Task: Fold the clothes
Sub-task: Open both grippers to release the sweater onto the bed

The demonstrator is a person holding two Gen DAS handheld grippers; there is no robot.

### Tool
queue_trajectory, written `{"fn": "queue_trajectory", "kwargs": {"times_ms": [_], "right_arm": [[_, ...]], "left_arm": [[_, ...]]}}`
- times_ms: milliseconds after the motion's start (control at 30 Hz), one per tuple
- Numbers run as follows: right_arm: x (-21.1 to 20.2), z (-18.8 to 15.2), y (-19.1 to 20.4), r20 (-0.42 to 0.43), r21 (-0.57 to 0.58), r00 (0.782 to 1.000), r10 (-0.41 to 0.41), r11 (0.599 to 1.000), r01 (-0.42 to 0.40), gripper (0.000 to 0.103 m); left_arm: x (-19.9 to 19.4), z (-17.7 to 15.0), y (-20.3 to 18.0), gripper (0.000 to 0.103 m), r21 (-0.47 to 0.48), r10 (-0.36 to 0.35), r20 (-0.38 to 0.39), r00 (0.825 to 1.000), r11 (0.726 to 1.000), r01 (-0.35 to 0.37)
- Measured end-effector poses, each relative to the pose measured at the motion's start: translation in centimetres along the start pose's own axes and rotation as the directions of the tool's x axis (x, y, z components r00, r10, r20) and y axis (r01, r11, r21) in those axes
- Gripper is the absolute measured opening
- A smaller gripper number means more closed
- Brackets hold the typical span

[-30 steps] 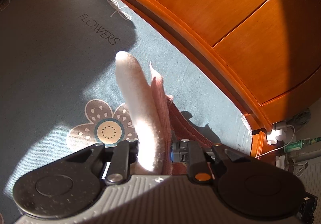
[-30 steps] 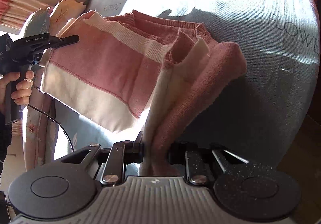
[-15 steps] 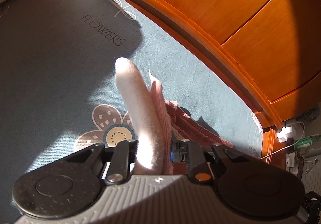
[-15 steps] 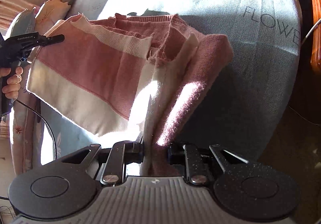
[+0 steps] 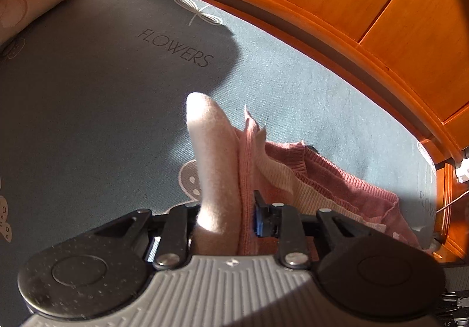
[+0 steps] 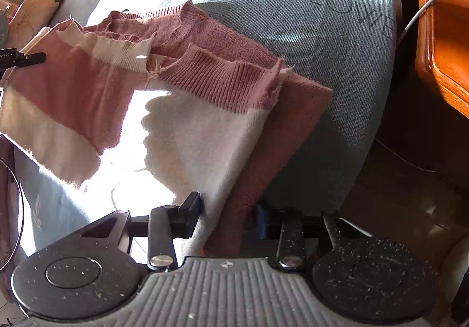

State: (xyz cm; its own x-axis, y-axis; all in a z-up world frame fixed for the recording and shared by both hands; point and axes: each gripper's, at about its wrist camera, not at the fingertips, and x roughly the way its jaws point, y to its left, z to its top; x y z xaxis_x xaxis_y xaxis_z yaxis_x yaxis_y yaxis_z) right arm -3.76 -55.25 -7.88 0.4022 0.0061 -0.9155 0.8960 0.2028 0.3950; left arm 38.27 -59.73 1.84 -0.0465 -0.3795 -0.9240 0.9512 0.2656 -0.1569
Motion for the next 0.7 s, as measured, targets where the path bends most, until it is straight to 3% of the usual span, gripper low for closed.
{"fn": "queue_trajectory", "kwargs": {"times_ms": [333, 700], "right_arm": [[0.2, 0.5, 0.0, 0.007, 0.015, 1.000, 0.017, 1.000, -0.017, 0.044], [0.3, 0.1, 0.7, 0.014, 0.002, 1.000, 0.021, 1.000, -0.021, 0.046]], "left_arm": [[-2.3, -0.9, -1.1, 0.027, 0.074, -0.014, 0.022, 1.000, 0.997, 0.013], [-6.1, -1.7, -3.1, 0.030, 0.064, -0.150, 0.065, 0.987, 0.987, 0.145]]}}
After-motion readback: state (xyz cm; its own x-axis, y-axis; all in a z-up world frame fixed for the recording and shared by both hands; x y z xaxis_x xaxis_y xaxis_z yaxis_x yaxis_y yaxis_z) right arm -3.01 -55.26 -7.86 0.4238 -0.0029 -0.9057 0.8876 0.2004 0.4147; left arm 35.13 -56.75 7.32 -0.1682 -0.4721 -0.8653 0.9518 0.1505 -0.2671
